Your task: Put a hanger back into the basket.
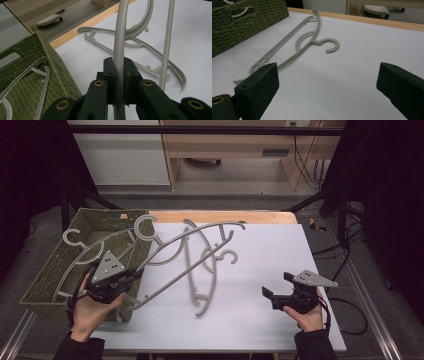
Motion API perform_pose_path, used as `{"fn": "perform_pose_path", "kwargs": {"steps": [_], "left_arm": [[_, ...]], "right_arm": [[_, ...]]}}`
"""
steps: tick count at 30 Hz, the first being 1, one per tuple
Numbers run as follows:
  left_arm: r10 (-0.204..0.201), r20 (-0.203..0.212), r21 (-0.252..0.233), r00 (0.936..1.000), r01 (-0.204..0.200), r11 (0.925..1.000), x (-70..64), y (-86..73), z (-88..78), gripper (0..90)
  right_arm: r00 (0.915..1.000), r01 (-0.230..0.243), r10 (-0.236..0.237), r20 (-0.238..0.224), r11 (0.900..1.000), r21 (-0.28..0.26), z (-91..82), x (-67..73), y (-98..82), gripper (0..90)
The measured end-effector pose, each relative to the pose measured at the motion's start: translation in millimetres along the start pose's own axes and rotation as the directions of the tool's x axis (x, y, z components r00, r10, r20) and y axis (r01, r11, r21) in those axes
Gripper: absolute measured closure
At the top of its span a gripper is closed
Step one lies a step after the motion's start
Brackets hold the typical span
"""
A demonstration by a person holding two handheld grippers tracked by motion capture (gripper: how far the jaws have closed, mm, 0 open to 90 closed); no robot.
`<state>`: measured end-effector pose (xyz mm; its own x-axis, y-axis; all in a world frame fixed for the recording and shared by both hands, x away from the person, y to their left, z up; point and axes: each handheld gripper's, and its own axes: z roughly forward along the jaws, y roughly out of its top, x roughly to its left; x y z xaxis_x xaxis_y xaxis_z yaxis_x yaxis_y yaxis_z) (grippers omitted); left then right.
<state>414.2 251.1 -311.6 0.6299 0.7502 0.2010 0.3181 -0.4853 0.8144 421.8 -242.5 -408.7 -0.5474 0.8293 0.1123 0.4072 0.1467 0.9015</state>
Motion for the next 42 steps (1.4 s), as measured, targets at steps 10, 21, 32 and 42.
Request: {"fn": "perform_pose_path", "kwargs": {"steps": [10,21,32,42], "left_arm": [[-0.031,-0.067,0.018,0.9972,0.032,0.9993,47.8,9.5,-17.9,82.3],[-0.050,-0.153,0.040,0.9869,0.056,0.9976,98.0,12.6,-30.9,82.3],[-0.070,-0.192,0.068,0.9790,0.084,0.9941,135.4,-11.4,-29.2,82.2],[-0.111,-0.246,0.106,0.9629,0.140,0.9845,167.4,-41.1,-30.2,82.2]], "right_arm": [[1.0000,0.002,-0.002,0.008,1.000,0.008,1.3,0.6,-0.5,3.7],[1.0000,0.004,-0.004,0.003,1.000,0.010,1.5,1.0,-0.7,3.6],[1.0000,-0.004,0.004,0.003,1.000,0.017,3.4,2.3,-0.8,3.5],[1.0000,0.002,-0.002,0.003,1.000,0.025,4.6,2.3,-1.1,3.6]]}}
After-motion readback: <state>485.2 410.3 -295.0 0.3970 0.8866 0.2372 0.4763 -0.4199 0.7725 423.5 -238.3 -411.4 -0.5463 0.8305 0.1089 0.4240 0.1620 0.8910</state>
